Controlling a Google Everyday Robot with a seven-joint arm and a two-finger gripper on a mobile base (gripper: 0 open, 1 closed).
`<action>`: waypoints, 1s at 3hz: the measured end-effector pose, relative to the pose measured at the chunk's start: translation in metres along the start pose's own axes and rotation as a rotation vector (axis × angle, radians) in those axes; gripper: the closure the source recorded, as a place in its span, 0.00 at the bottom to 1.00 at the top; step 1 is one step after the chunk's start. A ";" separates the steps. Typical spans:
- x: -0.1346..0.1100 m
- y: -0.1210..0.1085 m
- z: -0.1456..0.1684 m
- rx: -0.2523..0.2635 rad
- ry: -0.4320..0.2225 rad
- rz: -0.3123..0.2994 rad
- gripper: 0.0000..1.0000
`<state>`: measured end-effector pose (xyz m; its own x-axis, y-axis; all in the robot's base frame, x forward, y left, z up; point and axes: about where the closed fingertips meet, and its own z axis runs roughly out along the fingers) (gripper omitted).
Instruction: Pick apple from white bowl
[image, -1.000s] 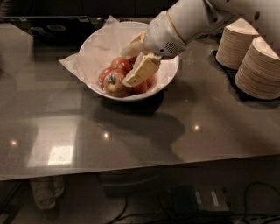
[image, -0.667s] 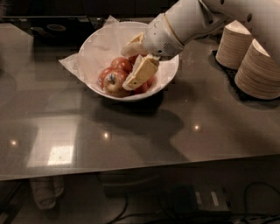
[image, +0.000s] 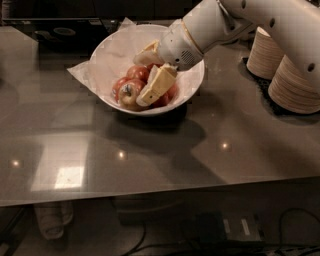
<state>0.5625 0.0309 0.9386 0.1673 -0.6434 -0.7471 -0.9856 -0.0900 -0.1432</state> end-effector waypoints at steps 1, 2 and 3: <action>0.001 0.000 0.010 -0.030 -0.010 0.004 0.26; 0.004 0.000 0.015 -0.046 -0.017 0.014 0.30; 0.009 -0.001 0.021 -0.062 -0.024 0.026 0.31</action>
Offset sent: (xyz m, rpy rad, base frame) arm 0.0032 0.0073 -0.0214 0.0168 0.0704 0.0295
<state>0.5653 0.0415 0.9184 0.1411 -0.6280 -0.7653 -0.9892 -0.1210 -0.0831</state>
